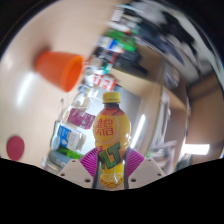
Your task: Pour water
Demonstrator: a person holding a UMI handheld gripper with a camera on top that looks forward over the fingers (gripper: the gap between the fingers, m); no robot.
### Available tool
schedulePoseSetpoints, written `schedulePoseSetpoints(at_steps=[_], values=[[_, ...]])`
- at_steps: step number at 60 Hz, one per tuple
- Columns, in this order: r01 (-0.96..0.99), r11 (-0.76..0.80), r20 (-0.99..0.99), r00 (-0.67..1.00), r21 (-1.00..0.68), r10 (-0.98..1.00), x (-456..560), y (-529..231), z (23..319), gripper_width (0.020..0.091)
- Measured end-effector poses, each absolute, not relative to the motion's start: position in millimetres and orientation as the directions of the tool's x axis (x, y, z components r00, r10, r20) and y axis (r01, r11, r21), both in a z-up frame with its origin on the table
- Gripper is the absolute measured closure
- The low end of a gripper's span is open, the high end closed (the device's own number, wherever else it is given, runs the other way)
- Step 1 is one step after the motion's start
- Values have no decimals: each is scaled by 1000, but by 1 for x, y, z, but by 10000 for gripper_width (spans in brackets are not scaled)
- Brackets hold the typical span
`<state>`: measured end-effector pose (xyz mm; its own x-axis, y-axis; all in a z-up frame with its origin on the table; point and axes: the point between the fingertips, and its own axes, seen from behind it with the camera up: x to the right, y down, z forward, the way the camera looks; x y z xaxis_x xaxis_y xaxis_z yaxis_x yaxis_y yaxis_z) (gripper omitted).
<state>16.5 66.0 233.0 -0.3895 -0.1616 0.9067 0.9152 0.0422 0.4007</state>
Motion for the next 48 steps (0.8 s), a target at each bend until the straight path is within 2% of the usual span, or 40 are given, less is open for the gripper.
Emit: schedulePoseSetpoints(at_steps=[4,7,11,15,16,17,19,20,21,22,23,24,25,27,28,29,32,33,34,39,48], values=[[998,39,988,-34,40,-148,40,59,240,762],[965,27,958,263,-262,-111,61,56,236,758],[791,17,790,612,-612,-38,77,51,200,758],[517,-9,515,854,-856,69,79,42,159,758],[457,-43,450,886,-889,112,87,38,169,757],[379,-58,370,921,-924,125,87,36,163,756],[241,-89,227,963,-966,147,87,32,151,759],[195,-115,176,971,-974,161,91,28,154,759],[127,-108,110,982,-986,155,82,28,134,758],[88,-127,67,984,-988,163,85,27,134,759],[34,-115,16,988,-993,152,77,25,112,758],[15,-117,-3,989,-993,148,81,23,110,758],[24,-143,0,987,-989,161,95,28,125,757],[44,-160,16,986,-986,167,108,34,137,758],[50,-164,23,986,-985,164,112,35,135,759],[36,-145,15,990,-989,140,107,30,115,758],[45,-161,26,992,-986,121,114,32,105,745],[29,-141,15,995,-990,99,107,28,89,745],[39,-161,22,994,-986,108,116,32,95,744],[23,-213,-7,990,-977,138,113,30,78,732],[40,-153,18,989,-987,147,110,29,78,719]])
